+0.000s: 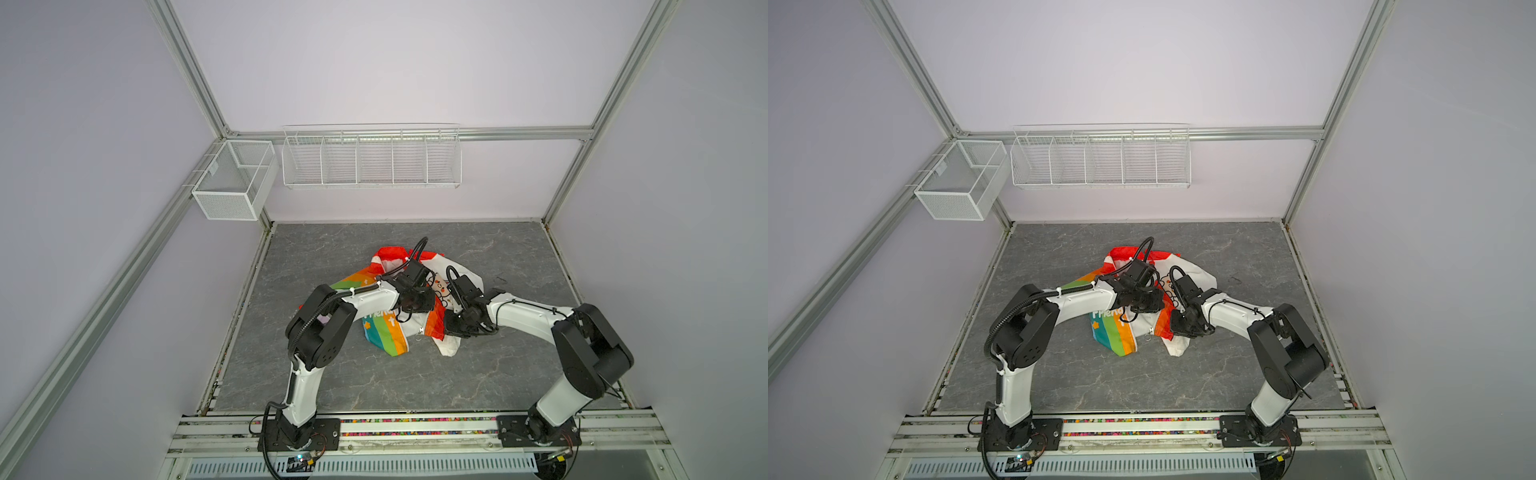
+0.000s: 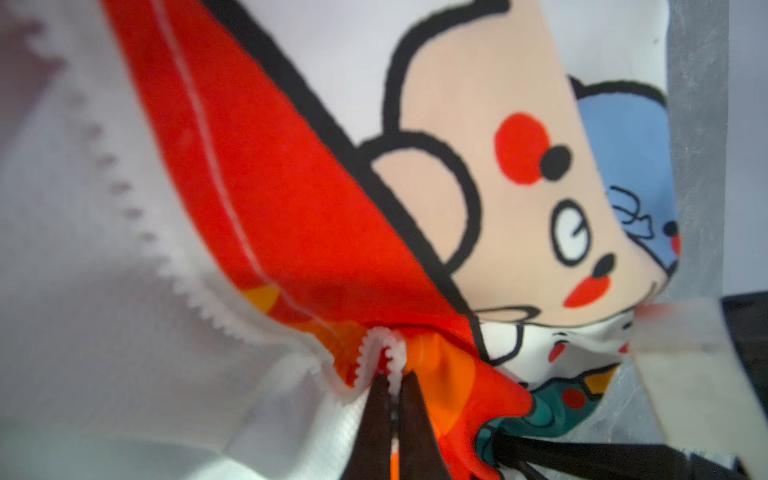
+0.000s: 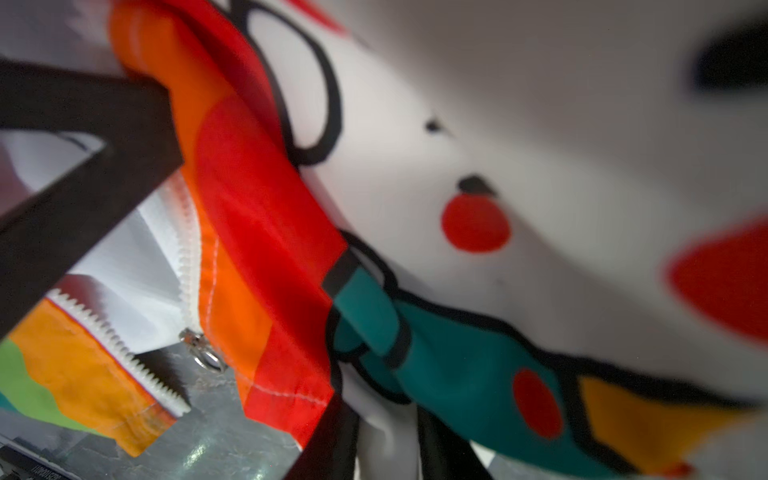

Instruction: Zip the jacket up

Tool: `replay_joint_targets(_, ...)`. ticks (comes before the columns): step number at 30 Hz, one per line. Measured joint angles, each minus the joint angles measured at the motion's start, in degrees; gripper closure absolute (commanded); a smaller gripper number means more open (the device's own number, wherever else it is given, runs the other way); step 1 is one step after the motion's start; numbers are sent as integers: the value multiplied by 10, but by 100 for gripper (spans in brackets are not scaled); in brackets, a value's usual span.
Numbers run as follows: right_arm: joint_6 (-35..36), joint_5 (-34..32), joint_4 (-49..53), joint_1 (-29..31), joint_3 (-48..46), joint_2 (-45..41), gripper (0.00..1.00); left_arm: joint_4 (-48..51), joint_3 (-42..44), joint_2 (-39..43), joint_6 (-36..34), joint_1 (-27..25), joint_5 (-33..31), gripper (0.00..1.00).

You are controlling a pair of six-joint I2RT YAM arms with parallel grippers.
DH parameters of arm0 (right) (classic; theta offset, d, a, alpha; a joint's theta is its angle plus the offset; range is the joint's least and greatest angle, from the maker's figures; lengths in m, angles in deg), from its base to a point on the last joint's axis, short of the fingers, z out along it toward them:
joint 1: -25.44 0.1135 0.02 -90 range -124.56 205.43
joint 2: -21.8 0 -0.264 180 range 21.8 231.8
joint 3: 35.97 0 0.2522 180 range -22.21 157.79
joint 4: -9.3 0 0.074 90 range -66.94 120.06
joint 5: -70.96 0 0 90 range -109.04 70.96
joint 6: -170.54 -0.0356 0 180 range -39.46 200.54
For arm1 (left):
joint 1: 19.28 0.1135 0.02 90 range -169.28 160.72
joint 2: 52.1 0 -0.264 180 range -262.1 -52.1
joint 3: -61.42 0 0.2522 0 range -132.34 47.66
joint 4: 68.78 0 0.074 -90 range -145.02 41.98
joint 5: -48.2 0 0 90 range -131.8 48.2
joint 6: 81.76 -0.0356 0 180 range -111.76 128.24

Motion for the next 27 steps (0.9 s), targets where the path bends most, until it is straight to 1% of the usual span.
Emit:
replay_joint_targets(4, -1, -2, 0, 0, 0, 0, 72, 10, 0, 6, -1, 3, -1, 79)
replay_joint_targets(7, -2, -2, 1, 0, 0, 0, 72, 23, 9, 36, -4, 4, -10, 71)
replay_joint_targets(10, -1, -4, 2, 0, 0, -1, 70, 33, 30, 89, -3, 4, -20, 68)
replay_joint_targets(14, 3, -11, 11, 0, 2, -7, 66, 47, 68, 174, 1, 6, -39, 67)
replay_joint_targets(20, 20, -29, 41, 0, 23, -39, 56, 64, 148, 287, 23, 7, -61, 66)
replay_joint_targets(23, 32, -38, 52, 0, 38, -64, 50, 66, 195, 332, 42, 6, -63, 66)
replay_joint_targets(27, 49, -47, 57, 2, 48, -107, 44, 50, 269, 385, 87, 1, -64, 65)
